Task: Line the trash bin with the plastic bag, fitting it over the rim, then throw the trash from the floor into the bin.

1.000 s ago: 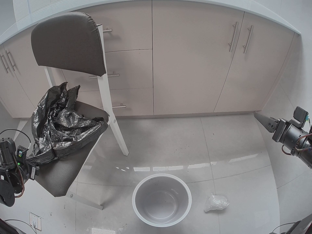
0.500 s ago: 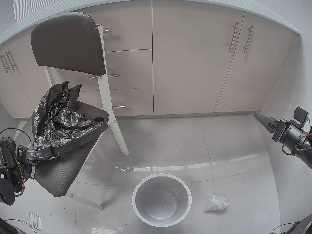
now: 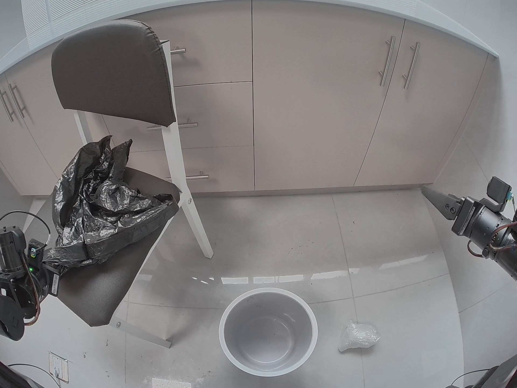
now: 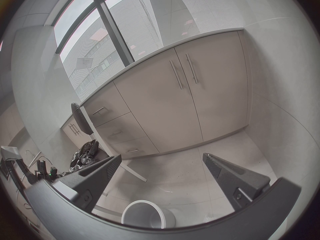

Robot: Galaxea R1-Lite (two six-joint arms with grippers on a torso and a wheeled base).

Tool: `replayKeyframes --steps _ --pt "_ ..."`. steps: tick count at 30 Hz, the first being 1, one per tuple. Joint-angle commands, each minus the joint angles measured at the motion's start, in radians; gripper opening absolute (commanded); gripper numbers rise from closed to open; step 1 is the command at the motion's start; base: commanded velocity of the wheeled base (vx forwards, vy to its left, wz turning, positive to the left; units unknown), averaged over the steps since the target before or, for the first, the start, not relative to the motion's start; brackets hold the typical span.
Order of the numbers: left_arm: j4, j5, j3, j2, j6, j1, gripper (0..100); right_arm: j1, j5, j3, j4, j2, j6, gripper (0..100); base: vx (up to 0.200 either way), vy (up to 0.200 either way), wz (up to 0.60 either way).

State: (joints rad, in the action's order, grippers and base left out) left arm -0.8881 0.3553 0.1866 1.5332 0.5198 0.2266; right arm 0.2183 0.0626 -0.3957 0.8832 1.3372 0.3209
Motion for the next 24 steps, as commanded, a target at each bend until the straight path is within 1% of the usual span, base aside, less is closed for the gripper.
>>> replayKeyframes --steps 1,2,3,4,5,6,7,9,11,13,14,15,16,17,19,21,22,23,24 --pt "-0.002 -0.027 0.002 -0.007 -0.001 -0.003 0 0.001 0.000 -0.002 0.000 -0.006 0.001 100 0.000 0.000 0.00" --pt "-0.002 -0.093 0.005 -0.008 -0.026 -0.009 0 0.003 0.000 -0.003 0.000 -0.006 0.001 100 0.000 0.000 0.00" --pt "-0.002 -0.142 0.007 -0.008 -0.063 -0.013 0 0.006 0.000 -0.002 0.000 -0.006 0.001 100 0.000 0.000 0.00" --pt "-0.002 -0.157 0.008 -0.007 -0.073 -0.015 0 0.007 0.000 -0.002 0.000 -0.006 0.001 100 0.000 0.000 0.00" --pt "0.000 -0.253 0.019 -0.005 -0.150 -0.038 0 0.012 0.002 0.000 -0.001 -0.006 0.000 100 0.000 0.000 0.00" --pt "0.000 -0.253 0.019 -0.005 -0.150 -0.038 0 0.012 0.002 0.000 -0.001 -0.006 0.000 100 0.000 0.000 0.00" --pt "0.001 -0.363 0.048 -0.002 -0.265 -0.075 0 0.012 0.003 0.003 -0.001 -0.006 -0.008 100 0.000 0.000 0.00" --pt "0.001 -0.453 0.080 -0.004 -0.426 -0.125 0 0.012 0.005 0.008 0.000 -0.001 -0.003 100 0.000 0.000 0.00" --pt "0.001 -0.515 0.123 -0.008 -0.623 -0.202 0 0.004 0.005 0.008 0.000 0.007 0.000 100 0.000 0.000 0.00" --pt "0.011 -0.539 0.168 -0.008 -0.787 -0.265 0 0.001 0.003 0.003 0.000 0.017 0.003 100 0.000 0.000 0.00" --pt "0.015 -0.541 0.188 -0.005 -0.848 -0.294 0 0.003 0.002 0.000 0.000 0.020 0.006 100 0.000 0.000 0.00" --pt "0.017 -0.541 0.203 0.001 -0.885 -0.317 0 0.003 0.002 -0.002 0.000 0.022 0.014 100 0.000 0.000 0.00" --pt "0.017 -0.541 0.203 0.001 -0.885 -0.317 0 0.003 0.002 -0.002 0.000 0.022 0.014 100 0.000 0.000 0.00" --pt "0.028 -0.542 0.226 0.015 -0.931 -0.368 0 0.012 0.003 -0.005 0.000 0.020 0.041 100 0.000 0.000 0.00" --pt "0.041 -0.544 0.235 0.008 -0.960 -0.403 0 0.016 0.003 -0.005 -0.001 0.023 0.061 100 0.000 0.000 0.00" --pt "0.054 -0.546 0.235 -0.004 -1.028 -0.455 0 0.032 0.005 -0.003 -0.001 0.037 0.076 100 0.000 0.000 0.00" --pt "0.057 -0.547 0.235 -0.010 -1.043 -0.467 0 0.033 0.005 -0.003 -0.001 0.043 0.080 100 0.000 0.000 0.00" --pt "0.075 -0.553 0.234 -0.039 -1.089 -0.504 0 0.041 0.005 0.000 -0.001 0.062 0.089 100 0.000 0.000 0.00" --pt "0.095 -0.562 0.235 -0.054 -1.110 -0.526 0 0.046 0.005 0.003 -0.001 0.071 0.090 100 0.000 0.000 0.00"
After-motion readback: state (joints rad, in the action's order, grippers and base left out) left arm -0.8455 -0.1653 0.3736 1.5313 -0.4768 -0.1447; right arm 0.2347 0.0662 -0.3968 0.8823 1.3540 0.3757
